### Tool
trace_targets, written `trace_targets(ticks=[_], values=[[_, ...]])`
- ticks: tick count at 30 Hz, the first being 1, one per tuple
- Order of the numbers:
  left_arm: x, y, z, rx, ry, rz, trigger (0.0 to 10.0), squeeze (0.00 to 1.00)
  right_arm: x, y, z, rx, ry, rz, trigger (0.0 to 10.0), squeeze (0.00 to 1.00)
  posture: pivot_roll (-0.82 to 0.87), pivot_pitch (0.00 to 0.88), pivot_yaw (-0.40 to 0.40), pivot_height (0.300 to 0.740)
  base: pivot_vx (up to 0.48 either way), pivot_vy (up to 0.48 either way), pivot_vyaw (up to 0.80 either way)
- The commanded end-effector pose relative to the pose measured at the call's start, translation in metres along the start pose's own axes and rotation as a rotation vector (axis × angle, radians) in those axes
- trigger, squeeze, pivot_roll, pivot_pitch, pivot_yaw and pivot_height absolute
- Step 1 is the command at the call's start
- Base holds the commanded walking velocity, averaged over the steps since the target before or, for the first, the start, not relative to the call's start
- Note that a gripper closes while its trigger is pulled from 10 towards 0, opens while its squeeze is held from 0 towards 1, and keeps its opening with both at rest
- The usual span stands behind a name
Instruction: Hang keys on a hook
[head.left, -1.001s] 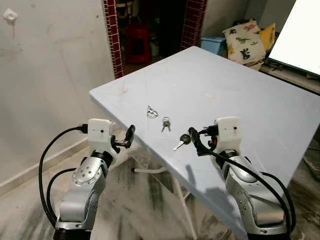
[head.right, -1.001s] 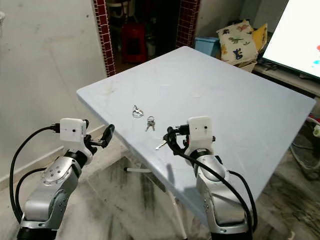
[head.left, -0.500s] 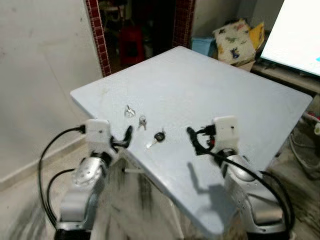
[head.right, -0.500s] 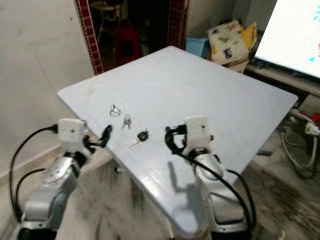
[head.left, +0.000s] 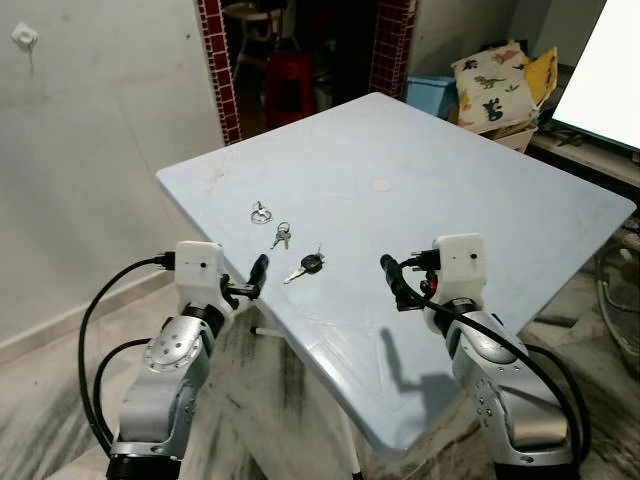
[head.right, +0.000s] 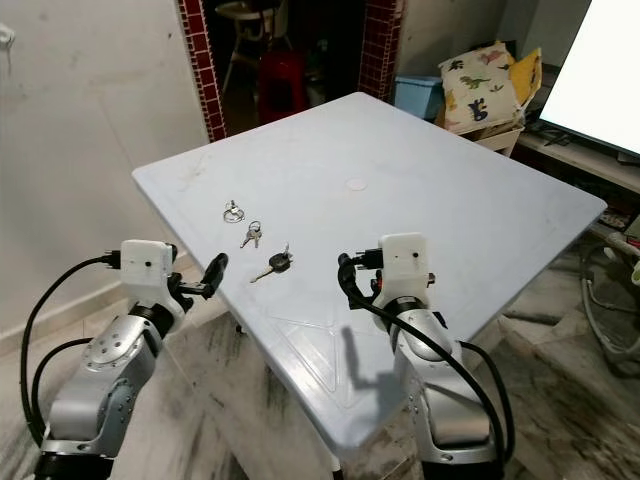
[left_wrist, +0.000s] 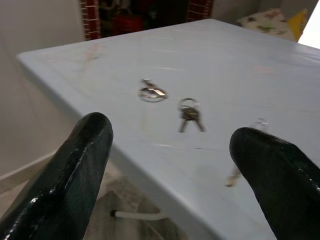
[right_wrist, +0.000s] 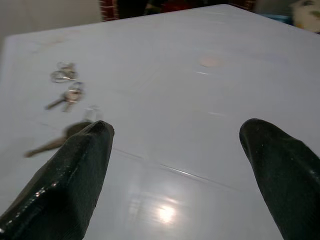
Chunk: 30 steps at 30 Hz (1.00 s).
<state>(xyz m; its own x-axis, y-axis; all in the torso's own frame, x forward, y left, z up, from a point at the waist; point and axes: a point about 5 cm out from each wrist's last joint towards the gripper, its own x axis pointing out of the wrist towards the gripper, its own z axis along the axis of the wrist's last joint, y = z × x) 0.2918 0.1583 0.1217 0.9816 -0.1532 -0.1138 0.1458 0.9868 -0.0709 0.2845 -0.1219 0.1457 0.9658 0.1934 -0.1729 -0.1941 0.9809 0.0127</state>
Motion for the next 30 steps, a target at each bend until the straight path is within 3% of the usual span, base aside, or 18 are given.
trace_targets(ticks=[1, 2, 3, 9, 13, 14, 15, 21, 30], values=[[0.003, 0.000, 0.005, 0.001, -0.011, -0.008, 10.0, 0.00, 0.001, 0.002, 0.009, -0.004, -0.032, 0.016, 9.4, 0.00, -0.06, 0.000, -0.018, 0.740, 0.000, 0.000, 0.00], [0.004, 0.000, 0.005, 0.001, -0.012, -0.008, 10.0, 0.00, 0.002, 0.003, 0.011, -0.003, -0.038, 0.019, 9.4, 0.00, -0.06, 0.000, -0.018, 0.740, 0.000, 0.000, 0.00], [0.004, 0.000, 0.005, 0.002, -0.012, -0.009, 10.0, 0.00, 0.001, 0.003, 0.011, 0.006, -0.046, 0.024, 10.0, 1.00, -0.06, 0.000, -0.016, 0.740, 0.000, 0.000, 0.00], [0.007, -0.002, 0.002, -0.013, -0.008, -0.035, 10.0, 0.00, -0.001, -0.001, 0.006, 0.014, -0.032, -0.017, 10.0, 1.00, -0.06, 0.000, -0.014, 0.740, 0.000, 0.000, 0.00], [0.017, -0.007, 0.001, -0.038, 0.007, -0.079, 10.0, 0.00, -0.003, -0.003, 0.002, 0.023, -0.007, -0.027, 10.0, 1.00, -0.07, 0.000, -0.014, 0.740, 0.000, 0.000, 0.00], [0.021, -0.010, 0.001, -0.035, 0.013, -0.100, 10.0, 0.00, -0.004, -0.004, 0.001, 0.017, 0.009, -0.028, 10.0, 0.91, -0.08, 0.000, -0.013, 0.740, 0.000, 0.000, 0.00], [0.028, -0.015, 0.001, -0.031, 0.020, -0.126, 10.0, 0.00, -0.005, -0.007, 0.000, -0.003, 0.028, -0.030, 10.0, 0.00, -0.09, 0.000, -0.009, 0.740, 0.000, 0.000, 0.00], [0.038, -0.026, 0.002, -0.031, 0.030, -0.177, 10.0, 0.00, -0.007, -0.015, -0.001, -0.004, 0.033, -0.069, 10.0, 0.00, -0.11, 0.000, -0.003, 0.740, 0.000, 0.000, 0.00], [0.036, -0.037, -0.012, -0.032, 0.087, -0.240, 10.0, 0.00, -0.009, -0.010, -0.006, 0.003, 0.072, -0.060, 10.0, 0.00, -0.11, 0.000, -0.004, 0.740, 0.000, 0.000, -0.42]])
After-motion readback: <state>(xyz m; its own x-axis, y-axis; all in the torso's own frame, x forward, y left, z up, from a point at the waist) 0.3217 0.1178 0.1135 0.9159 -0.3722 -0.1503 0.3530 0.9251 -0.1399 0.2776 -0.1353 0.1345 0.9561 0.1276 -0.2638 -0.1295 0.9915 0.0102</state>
